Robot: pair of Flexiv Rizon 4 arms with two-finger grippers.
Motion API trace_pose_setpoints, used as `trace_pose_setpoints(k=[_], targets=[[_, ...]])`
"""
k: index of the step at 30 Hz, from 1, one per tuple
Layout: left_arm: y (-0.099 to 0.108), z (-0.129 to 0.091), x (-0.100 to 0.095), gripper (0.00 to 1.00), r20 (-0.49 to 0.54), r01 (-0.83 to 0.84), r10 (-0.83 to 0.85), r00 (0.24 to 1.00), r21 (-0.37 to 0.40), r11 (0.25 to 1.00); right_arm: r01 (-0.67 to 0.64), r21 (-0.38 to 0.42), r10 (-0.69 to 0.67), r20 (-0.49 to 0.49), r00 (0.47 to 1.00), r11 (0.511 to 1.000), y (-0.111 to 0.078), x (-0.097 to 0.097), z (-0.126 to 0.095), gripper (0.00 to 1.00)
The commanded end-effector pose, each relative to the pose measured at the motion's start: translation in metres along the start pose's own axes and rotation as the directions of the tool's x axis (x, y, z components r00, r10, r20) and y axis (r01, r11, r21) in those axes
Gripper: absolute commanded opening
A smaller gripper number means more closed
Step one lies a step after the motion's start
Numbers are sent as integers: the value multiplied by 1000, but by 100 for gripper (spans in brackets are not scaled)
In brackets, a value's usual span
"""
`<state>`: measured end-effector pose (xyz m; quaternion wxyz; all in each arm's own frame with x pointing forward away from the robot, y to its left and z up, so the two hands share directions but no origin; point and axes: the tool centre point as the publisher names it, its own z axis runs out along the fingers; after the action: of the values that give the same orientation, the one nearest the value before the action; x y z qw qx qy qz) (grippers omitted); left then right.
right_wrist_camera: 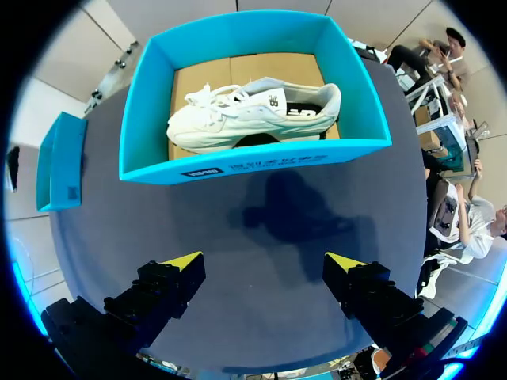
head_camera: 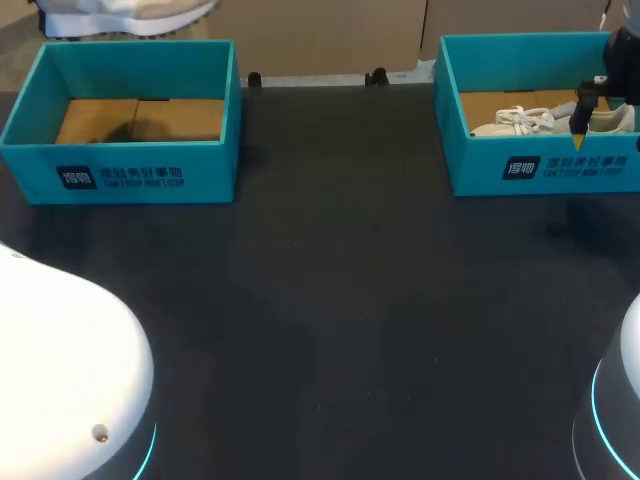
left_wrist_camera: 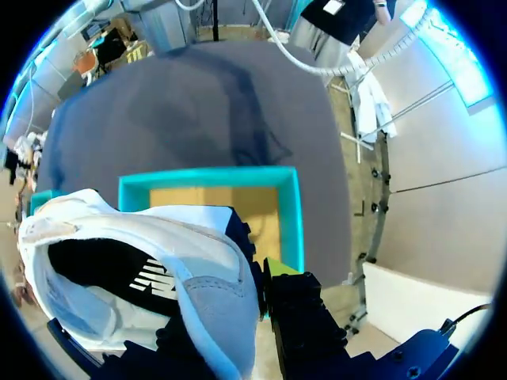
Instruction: Take the shoe out of the shoebox, open the shoe tongue, remove and reinsert the insole, then place the shoe into the shoebox
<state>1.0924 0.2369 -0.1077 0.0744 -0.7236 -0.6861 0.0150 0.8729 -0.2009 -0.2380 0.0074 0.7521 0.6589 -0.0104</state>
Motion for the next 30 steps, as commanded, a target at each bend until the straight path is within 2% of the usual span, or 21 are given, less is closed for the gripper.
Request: trace_pose_setpoints(k=[1,3,20,23,25,30], targets=[[-100,2,-34,0,-73,-49,23,997,-379,924,0,-2,0,-1,1000,1000,-1,0,0,100],[-119,7,-49,0,-98,-118,88,991,-361,925,0,-2,0,-1,1000,1000,-1,0,0,100],[-119,7,-49,0,-98,-118,88,991,-361,925,0,-2,0,-1,1000,1000,-1,0,0,100],[-147,9,-70,0,-104,-99,65,992,-374,922,0,-2,0,-1,1000,1000,-1,0,0,100],[-156,10,-80,0,-115,-95,54,992,-386,918,0,-2,0,-1,1000,1000,-1,0,0,100],[-191,23,-121,0,-115,-75,34,993,-364,928,0,-2,0,-1,1000,1000,-1,0,0,100]])
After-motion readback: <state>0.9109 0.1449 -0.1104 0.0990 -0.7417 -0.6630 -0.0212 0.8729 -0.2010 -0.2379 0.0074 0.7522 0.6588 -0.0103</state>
